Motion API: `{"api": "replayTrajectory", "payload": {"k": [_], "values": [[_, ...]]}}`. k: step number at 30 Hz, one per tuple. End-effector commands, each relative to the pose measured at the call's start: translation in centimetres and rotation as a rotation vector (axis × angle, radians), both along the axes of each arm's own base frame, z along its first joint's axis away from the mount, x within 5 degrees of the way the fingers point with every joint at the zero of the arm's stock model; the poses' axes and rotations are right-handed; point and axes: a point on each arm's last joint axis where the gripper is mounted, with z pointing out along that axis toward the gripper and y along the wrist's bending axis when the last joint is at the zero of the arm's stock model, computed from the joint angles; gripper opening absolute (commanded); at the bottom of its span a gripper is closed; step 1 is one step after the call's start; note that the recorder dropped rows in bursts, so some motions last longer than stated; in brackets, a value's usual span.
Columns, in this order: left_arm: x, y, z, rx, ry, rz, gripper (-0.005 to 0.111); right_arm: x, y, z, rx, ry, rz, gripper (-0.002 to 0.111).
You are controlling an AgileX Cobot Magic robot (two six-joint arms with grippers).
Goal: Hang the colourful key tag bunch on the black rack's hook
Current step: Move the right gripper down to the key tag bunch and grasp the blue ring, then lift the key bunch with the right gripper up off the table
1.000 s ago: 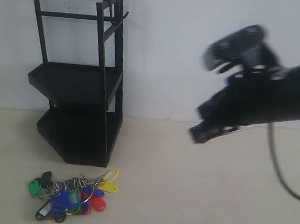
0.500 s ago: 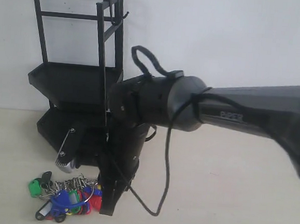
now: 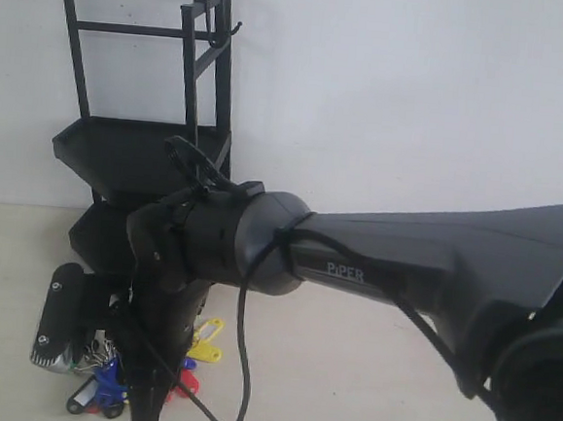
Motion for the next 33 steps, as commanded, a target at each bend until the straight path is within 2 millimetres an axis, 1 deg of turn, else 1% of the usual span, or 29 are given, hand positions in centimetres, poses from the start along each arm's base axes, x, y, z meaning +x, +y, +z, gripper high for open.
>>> {"api": "replayTrajectory", "payload": {"k": [1,7,20,21,22,24,25,26,33], "values": [[0.0,0.0,0.1,-0.007,-0.008,0.003,0.004,0.2,0.4,-0.8,0.013,-0.001,0.005,0.053],[0.0,0.0,0.1,-0.007,-0.008,0.003,0.004,0.3,0.7,-1.7,0.037,0.002,-0.002,0.054],[0.0,0.0,0.1,-0.007,-0.008,0.003,0.004,0.4,0.9,-3.7,0.016,0.026,-0.013,0.053],[0.0,0.0,0.1,-0.007,-0.008,0.003,0.004,0.4,0.9,-3.8,0.015,0.028,-0.014,0.051],[0.0,0.0,0.1,-0.007,-0.008,0.003,0.004,0.4,0.9,-3.9,0.015,0.03,-0.016,0.044],[0.0,0.0,0.1,-0.007,-0.008,0.003,0.004,0.4,0.9,-3.9,0.015,0.03,-0.016,0.024],[0.0,0.0,0.1,-0.007,-0.008,0.003,0.004,0.4,0.9,-3.9,0.015,0.03,-0.016,0.01],[0.0,0.0,0.1,-0.007,-0.008,0.003,0.004,0.4,0.9,-3.7,0.021,0.03,-0.024,0.0],[0.0,0.0,0.1,-0.007,-0.008,0.003,0.004,0.3,0.7,-1.0,0.067,0.021,-0.066,0.001]]}}
